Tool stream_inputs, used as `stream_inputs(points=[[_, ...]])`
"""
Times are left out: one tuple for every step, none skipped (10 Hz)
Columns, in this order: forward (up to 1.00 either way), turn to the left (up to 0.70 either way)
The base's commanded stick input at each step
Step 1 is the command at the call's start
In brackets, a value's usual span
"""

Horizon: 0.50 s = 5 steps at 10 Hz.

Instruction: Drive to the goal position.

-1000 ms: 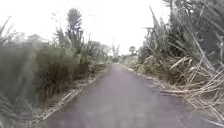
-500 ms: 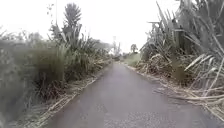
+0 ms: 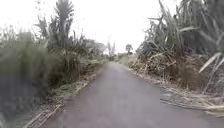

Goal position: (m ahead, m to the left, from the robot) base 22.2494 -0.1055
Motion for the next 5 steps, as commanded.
stream_inputs(points=[[1.00,0.00],[1.00,0.00],[1.00,0.00],[1.00,0.00],[1.00,0.00]])
